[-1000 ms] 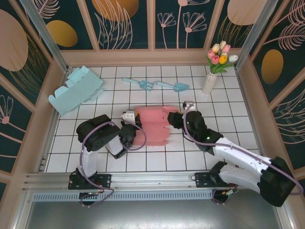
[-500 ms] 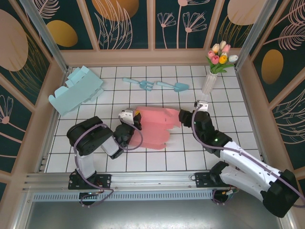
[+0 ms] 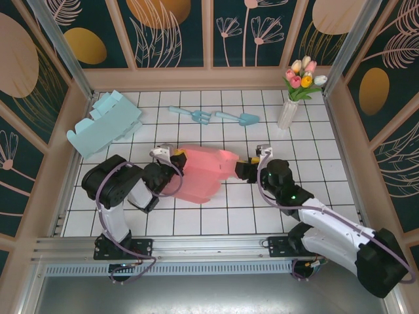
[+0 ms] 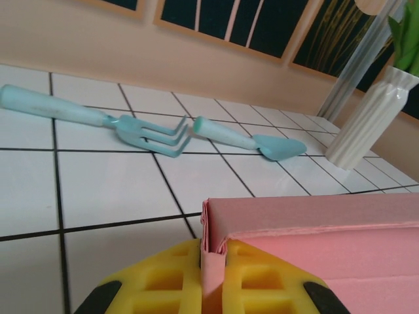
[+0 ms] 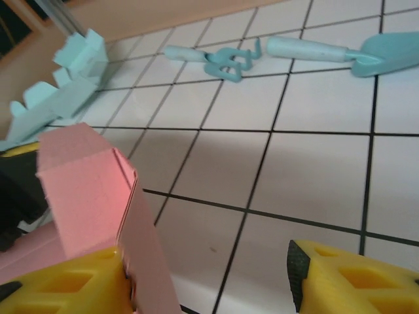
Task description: Fold the paper box
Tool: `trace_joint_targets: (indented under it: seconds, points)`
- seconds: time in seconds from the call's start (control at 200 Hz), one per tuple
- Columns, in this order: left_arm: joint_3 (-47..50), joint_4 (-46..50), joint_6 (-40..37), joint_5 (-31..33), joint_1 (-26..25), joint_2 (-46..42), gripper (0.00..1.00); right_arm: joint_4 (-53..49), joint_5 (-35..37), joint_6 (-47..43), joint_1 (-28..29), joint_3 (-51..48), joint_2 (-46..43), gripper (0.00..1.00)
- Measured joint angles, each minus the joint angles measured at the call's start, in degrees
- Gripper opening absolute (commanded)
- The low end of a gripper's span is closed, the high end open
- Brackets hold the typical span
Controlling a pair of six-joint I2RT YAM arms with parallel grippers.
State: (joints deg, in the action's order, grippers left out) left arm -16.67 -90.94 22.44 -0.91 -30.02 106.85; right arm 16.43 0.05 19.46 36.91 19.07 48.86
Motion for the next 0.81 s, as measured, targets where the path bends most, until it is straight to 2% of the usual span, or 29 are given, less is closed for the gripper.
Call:
trace_joint_targets:
  seconds: [0.12,0.22,0.565,0.806]
  points:
    - [0.39,-0.09,1.31,-2.34,2.03,0.68,0.00,0.81,-0.15,0.39,-0.24,-1.73,-5.73,0.66]
    - [0.57,-0.11,2.32,-4.76,2.73,0.90,0.00,1.46,-0.07,0.70,-0.59,-1.86,-6.64,0.65]
    - [0.76,-0.11,4.68,-9.46,3.52,0.90,0.00,9.01,-6.38,3.32,-0.81,-5.77,3.43,0.54]
    - [0.76,-0.09,4.92,-11.13,3.78,0.90,0.00,13.62,-10.84,2.86,0.79,-5.27,8.87,0.51]
